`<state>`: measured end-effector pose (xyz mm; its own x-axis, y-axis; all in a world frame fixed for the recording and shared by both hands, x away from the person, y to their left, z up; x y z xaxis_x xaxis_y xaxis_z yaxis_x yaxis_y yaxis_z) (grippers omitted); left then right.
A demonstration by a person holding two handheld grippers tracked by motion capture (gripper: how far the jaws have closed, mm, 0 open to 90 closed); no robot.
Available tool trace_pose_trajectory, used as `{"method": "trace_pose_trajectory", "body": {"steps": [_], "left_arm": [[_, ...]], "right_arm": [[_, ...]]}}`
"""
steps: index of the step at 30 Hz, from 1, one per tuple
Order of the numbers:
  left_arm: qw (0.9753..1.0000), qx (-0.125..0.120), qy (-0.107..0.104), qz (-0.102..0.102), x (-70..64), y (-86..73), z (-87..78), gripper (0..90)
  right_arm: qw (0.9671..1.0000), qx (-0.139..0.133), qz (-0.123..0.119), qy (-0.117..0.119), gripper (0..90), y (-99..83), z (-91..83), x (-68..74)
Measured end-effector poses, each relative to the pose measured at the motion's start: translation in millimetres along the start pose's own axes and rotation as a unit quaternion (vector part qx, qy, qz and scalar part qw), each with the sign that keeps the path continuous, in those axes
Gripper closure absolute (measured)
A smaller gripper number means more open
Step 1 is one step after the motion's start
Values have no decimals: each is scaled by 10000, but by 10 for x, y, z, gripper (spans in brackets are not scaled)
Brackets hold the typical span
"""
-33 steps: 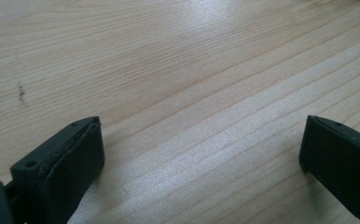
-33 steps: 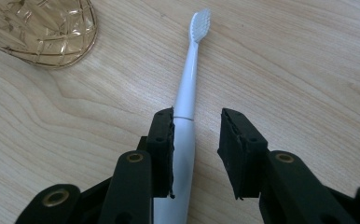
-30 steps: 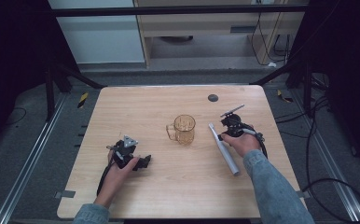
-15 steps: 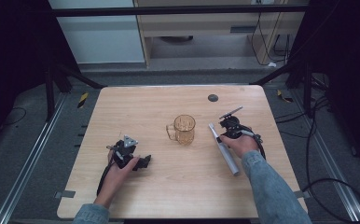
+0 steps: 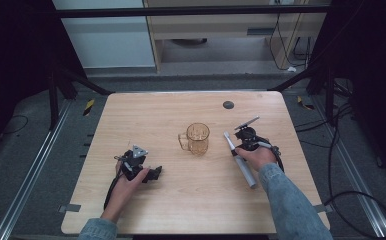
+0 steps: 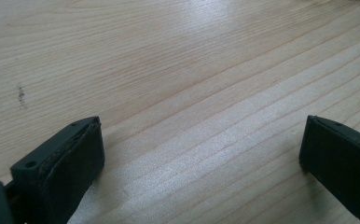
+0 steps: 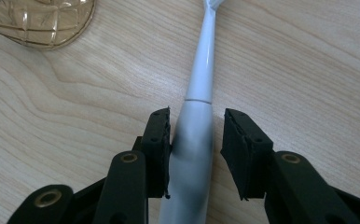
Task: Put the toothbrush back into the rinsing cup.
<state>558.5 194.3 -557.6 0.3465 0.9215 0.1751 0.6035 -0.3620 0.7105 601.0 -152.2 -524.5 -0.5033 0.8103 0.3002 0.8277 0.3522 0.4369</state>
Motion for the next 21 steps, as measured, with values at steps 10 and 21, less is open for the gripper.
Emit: {"method": "trace_pose_trajectory", "body": {"steps": [10, 21], "left_arm": [[10000, -1, 0, 3, 0, 0, 0, 0], [10000, -1, -2, 6, 0, 0, 0, 0]], "right_arm": [[9999, 93, 20, 40, 612, -67, 41, -5], [9999, 160, 18, -9, 616, -77, 66, 10]]}}
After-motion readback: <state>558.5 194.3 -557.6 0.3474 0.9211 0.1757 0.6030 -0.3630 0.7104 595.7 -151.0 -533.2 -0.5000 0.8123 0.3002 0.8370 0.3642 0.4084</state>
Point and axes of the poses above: each handheld gripper's, and its own axes: z roughly forward along the jaws, y roughly out of its top, x roughly to its left, the point moved 7 cm from there along z, roughly forward along the jaws, and after that the axes turned 13 degrees about y, right-handed, at the moved point
